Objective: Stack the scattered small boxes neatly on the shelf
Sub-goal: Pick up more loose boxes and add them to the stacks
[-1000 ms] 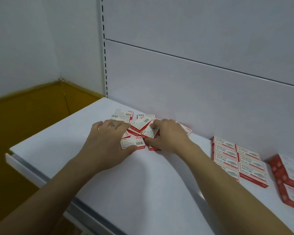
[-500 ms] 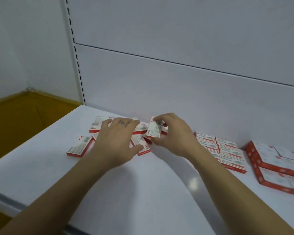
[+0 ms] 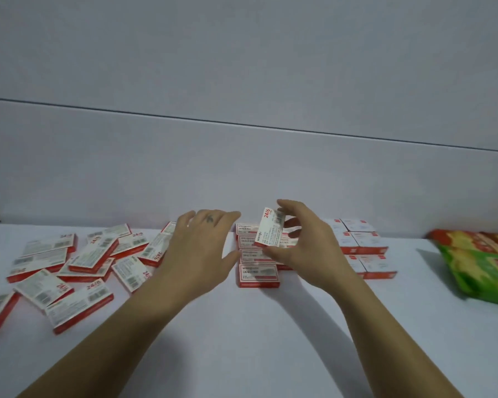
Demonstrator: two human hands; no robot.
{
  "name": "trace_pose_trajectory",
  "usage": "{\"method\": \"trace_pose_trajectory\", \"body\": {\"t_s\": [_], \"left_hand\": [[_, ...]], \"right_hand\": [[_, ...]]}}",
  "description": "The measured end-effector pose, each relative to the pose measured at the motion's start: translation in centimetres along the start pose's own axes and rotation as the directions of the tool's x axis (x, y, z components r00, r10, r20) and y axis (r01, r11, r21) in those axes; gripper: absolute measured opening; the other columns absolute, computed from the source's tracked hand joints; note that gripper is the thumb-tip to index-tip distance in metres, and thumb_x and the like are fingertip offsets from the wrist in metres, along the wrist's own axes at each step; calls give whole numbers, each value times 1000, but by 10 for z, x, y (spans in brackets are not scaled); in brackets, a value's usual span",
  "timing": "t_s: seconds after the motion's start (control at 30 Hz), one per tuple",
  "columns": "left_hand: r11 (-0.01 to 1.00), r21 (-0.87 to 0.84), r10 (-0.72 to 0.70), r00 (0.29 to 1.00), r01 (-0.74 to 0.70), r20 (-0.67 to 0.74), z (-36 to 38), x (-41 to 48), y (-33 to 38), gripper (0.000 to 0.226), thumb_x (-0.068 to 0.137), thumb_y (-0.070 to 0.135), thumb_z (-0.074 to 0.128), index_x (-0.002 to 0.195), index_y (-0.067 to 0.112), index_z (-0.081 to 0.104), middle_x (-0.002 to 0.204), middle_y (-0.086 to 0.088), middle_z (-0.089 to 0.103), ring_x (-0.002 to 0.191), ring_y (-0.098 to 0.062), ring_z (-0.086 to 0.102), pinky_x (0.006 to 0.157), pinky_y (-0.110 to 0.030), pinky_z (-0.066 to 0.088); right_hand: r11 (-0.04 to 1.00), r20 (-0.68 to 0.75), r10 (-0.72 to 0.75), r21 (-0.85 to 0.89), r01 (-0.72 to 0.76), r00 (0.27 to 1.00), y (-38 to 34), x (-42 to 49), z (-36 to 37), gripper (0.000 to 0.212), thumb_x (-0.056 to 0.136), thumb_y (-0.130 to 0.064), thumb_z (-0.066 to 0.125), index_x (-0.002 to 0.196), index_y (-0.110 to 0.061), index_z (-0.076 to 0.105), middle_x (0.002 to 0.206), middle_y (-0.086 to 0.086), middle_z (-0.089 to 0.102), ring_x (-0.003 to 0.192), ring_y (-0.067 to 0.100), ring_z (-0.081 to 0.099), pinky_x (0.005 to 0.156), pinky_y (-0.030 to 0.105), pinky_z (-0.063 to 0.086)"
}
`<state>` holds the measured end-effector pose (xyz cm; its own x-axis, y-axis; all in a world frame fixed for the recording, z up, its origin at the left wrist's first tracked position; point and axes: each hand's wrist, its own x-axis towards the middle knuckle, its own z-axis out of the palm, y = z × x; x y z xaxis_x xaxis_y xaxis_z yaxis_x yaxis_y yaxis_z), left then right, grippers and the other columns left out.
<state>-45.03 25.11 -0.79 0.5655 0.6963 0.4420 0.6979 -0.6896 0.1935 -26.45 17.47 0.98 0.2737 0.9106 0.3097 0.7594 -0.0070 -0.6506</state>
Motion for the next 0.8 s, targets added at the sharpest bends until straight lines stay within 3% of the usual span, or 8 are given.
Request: {"method": "trace_pose_trajectory", "body": {"t_s": [0.13, 0.27, 0.47, 0.6, 0.67, 0.73, 0.8], "left_hand": [[995, -93, 38, 995, -47, -97, 10, -8, 6, 60, 83, 42, 67, 137, 27, 45, 135, 4, 54, 125, -21, 46, 109, -45, 31], [983, -169, 45, 980, -78, -194, 8, -9, -2, 59, 81, 31, 74, 134, 22, 50, 132, -1, 57, 121, -25, 51, 102, -49, 39], [956, -289, -23, 979, -37, -202, 2, -15, -15, 53, 81, 20, 73, 130, 27, 55, 135, 0, 53, 123, -24, 47, 100, -48, 40], [906, -424, -95, 977, 5, -193, -3, -15, -29, 37, 82, 9, 71, 113, 27, 64, 124, 7, 59, 116, -15, 49, 96, -41, 44], [842, -540, -116, 983, 21, -143, -5, -16, -33, 25, 86, 13, 67, 104, 29, 65, 111, 14, 64, 106, -7, 54, 91, -32, 45], [708, -703, -121, 992, 72, -20, -5, -15, -31, 12, 88, 21, 66, 97, 28, 66, 95, 13, 68, 94, -6, 61, 86, -30, 47], [567, -810, -117, 988, 152, 103, -4, -15, -25, 7, 87, 26, 67, 94, 27, 68, 86, 6, 71, 86, -14, 65, 85, -39, 50]], "right_hand": [[1000, -14, -26, 13, 26, 1000, 2, -13, 7, 84, 66, -31, 86, 136, -38, 41, 130, -17, 53, 108, 1, 54, 90, 27, 51], [997, 60, -81, 12, 81, 995, -13, -6, 5, 84, 66, -35, 84, 137, -39, 39, 123, -22, 53, 98, -9, 53, 81, 18, 50], [983, 198, -125, 156, 94, 972, -38, 9, 10, 77, 67, -37, 83, 134, -39, 45, 112, -22, 59, 94, -8, 58, 76, 9, 49], [969, 223, -151, 226, 99, 963, -43, 9, 27, 64, 76, -33, 79, 133, -35, 49, 112, -16, 64, 94, -2, 62, 83, 16, 51], [957, 235, -141, 280, 72, 962, -43, 7, 33, 45, 85, -34, 70, 128, -32, 55, 108, -12, 69, 92, 3, 66, 86, 24, 52], [932, 178, -123, 358, 52, 976, -42, 1, 36, 23, 95, -34, 55, 111, -23, 68, 92, -4, 74, 81, 12, 70, 82, 33, 55], [919, 76, -74, 391, 38, 994, -38, -5, 38, 33, 100, -30, 45, 92, -14, 72, 77, 3, 73, 70, 17, 70, 73, 38, 56]]}}
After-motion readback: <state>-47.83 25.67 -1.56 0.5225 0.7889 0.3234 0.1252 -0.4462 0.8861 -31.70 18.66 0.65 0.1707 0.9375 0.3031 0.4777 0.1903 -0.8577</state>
